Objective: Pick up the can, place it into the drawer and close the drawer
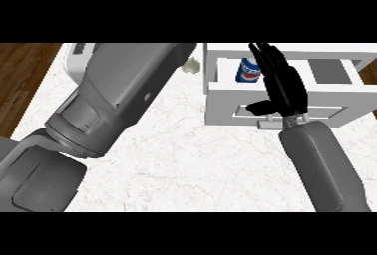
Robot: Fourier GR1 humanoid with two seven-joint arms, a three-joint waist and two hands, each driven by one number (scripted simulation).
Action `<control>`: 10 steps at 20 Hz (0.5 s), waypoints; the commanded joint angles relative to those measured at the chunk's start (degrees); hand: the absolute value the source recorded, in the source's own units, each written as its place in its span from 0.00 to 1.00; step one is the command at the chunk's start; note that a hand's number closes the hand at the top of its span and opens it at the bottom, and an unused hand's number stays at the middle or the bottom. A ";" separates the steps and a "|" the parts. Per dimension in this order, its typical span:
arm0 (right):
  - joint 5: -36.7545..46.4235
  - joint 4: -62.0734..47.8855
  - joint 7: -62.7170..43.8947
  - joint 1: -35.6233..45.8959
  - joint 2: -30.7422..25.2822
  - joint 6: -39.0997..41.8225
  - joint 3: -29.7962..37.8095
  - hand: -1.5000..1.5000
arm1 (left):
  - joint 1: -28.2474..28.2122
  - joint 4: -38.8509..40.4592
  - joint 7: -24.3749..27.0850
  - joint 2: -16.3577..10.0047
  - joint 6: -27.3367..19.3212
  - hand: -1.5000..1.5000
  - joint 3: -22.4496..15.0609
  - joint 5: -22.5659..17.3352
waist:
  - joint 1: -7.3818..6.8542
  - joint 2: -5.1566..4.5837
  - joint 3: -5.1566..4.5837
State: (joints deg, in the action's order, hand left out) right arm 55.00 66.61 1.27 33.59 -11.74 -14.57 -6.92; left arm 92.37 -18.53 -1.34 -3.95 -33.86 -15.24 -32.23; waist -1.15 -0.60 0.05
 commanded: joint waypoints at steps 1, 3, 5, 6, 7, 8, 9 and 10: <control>4.37 -12.45 1.27 4.43 3.00 -9.22 1.00 0.00 | -0.59 -1.58 -1.76 -1.32 0.29 0.00 -0.34 1.06 | -0.97 -0.01 0.02; 3.19 -16.21 1.97 8.61 0.49 -9.05 4.29 0.00 | -3.92 -3.20 -0.16 -2.78 0.78 0.00 -0.30 1.48 | -1.22 0.11 -0.01; 5.07 -20.28 1.36 11.04 1.31 -14.49 5.37 0.00 | -1.18 -4.44 -4.91 -3.13 1.02 0.00 -0.42 1.26 | -2.11 0.18 0.01; 5.29 -20.87 0.02 12.18 2.49 -15.14 5.51 0.00 | -3.89 -5.28 -4.20 -5.02 2.20 0.00 -0.75 1.77 | -1.99 0.34 -0.02; 6.30 -23.13 0.92 11.49 3.68 -18.17 5.02 0.00 | -6.47 -6.33 -3.00 -4.31 1.56 0.00 -0.45 1.60 | -1.93 0.28 -0.02; 5.86 -26.51 2.37 13.61 2.08 -18.73 6.44 0.00 | -7.95 -7.08 -1.43 -3.79 1.32 0.00 -0.98 2.10 | -2.77 0.03 -0.01; 7.71 -28.25 -0.42 16.58 3.30 -19.47 6.12 0.00 | -4.92 -6.81 -6.11 -6.41 3.10 0.00 -0.81 1.79 | -3.31 0.01 -0.01; 6.54 -29.71 0.36 19.50 2.10 -18.83 7.58 0.00 | -5.13 -7.75 -5.80 -5.80 1.42 0.00 -0.49 1.79 | -3.12 0.01 0.00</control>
State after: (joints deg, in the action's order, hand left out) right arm 60.57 43.97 2.00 46.59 -9.48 -30.14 -1.58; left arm 87.91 -24.09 -5.08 -8.26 -32.31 -15.80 -30.67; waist -3.43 -0.52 0.05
